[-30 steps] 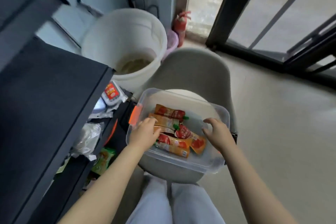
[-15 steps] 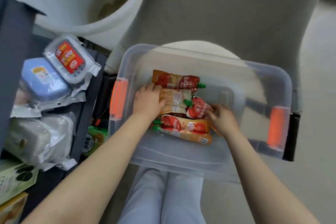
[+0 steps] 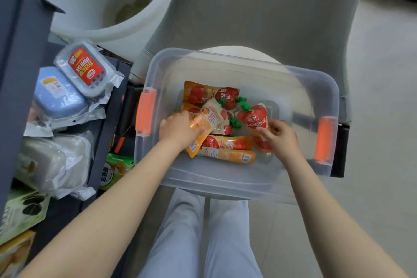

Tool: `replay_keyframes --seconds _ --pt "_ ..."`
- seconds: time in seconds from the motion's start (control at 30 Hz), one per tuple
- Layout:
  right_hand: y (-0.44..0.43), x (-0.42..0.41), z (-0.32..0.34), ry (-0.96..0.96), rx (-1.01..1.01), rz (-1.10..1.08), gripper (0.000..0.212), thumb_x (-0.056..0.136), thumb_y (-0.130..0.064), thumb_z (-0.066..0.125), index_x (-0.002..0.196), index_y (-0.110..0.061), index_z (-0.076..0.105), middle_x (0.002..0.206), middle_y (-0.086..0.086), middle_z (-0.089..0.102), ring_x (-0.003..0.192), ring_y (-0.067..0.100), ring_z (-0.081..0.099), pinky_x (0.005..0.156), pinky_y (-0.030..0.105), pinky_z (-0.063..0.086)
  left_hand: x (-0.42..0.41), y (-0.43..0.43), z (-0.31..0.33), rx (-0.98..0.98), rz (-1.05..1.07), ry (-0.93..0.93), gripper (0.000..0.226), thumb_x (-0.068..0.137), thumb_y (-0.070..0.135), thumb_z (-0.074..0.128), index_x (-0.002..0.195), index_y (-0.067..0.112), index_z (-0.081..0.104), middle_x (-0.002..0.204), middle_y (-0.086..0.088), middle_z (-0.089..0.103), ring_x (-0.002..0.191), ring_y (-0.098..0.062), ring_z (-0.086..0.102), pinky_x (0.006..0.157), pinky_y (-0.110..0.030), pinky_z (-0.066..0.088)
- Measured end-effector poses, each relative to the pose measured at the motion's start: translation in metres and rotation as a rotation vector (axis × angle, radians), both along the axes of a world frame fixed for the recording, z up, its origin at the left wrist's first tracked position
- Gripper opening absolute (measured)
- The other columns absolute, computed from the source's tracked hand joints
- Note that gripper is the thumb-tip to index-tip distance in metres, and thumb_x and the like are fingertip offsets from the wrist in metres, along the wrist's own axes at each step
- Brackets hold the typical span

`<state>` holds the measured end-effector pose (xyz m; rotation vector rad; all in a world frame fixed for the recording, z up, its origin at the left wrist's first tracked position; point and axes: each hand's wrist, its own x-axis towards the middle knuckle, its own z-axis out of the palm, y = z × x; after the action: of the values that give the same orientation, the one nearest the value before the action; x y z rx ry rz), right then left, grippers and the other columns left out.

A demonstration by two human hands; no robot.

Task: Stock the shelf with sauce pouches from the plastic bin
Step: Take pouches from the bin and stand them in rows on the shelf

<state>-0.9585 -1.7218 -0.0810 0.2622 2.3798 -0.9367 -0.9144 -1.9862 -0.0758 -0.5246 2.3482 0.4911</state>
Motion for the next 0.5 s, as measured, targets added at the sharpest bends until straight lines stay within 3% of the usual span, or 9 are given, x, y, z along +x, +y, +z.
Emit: replay_keyframes --seconds 0.07,0.13,0.2,0.3,0.4,0.5 --pt "0.001 -0.001 0.019 0.040 -0.105 -0.057 0.014 0.083 -0.022 0.074 0.096 -0.017 0.070 0.088 0.003 0.062 0.095 0.029 0.059 0.082 0.036 0.044 0.005 0.003 0.017 0.095 0.144 0.002 0.043 0.087 0.054 0.060 0.107 0.018 0.046 0.109 -0.001 0.063 0.101 -0.025 0.061 0.091 -0.041 0.043" --pt "0.002 -0.002 0.041 0.077 -0.172 -0.067 0.013 0.083 -0.021 0.075 0.092 -0.023 0.066 0.085 -0.008 0.060 0.096 0.026 0.060 0.086 0.037 0.047 0.009 0.004 0.039 0.188 0.307 0.052 0.041 0.085 0.048 0.066 0.101 0.019 0.042 0.101 0.001 0.060 0.089 -0.021 0.059 0.077 -0.037 0.047" --pt "0.003 -0.001 0.066 0.068 -0.249 -0.082 0.015 0.084 -0.028 0.074 0.097 -0.025 0.066 0.096 -0.006 0.065 0.100 0.021 0.063 0.089 0.040 0.052 0.015 0.005 0.069 0.271 0.433 0.125 0.041 0.083 0.042 0.071 0.102 0.019 0.043 0.093 0.006 0.055 0.079 -0.011 0.055 0.062 -0.030 0.043" --pt "-0.002 0.004 0.120 0.053 -0.444 -0.098 0.024 0.089 -0.032 0.067 0.112 -0.035 0.063 0.109 -0.007 0.070 0.105 0.010 0.065 0.087 0.035 0.055 0.029 0.008 0.124 0.456 0.599 0.251 0.046 0.081 0.031 0.076 0.115 0.021 0.047 0.101 0.009 0.060 0.088 -0.007 0.061 0.073 -0.028 0.052" --pt "-0.019 0.008 0.182 0.073 -0.590 -0.065 0.027 0.091 -0.026 0.064 0.117 -0.032 0.061 0.106 -0.008 0.072 0.098 0.001 0.067 0.082 0.027 0.056 0.050 0.011 0.187 0.569 0.722 0.387 0.039 0.083 0.029 0.075 0.115 0.024 0.052 0.101 0.011 0.064 0.090 -0.004 0.063 0.076 -0.022 0.052" --pt "-0.042 0.011 0.243 0.086 -0.696 0.013 0.027 0.091 -0.019 0.064 0.118 -0.024 0.060 0.103 -0.002 0.073 0.093 0.008 0.070 0.079 0.029 0.057 0.075 0.013 0.248 0.627 0.867 0.551 0.045 0.085 0.045 0.068 0.120 0.018 0.058 0.107 0.003 0.070 0.094 -0.013 0.069 0.083 -0.037 0.058"
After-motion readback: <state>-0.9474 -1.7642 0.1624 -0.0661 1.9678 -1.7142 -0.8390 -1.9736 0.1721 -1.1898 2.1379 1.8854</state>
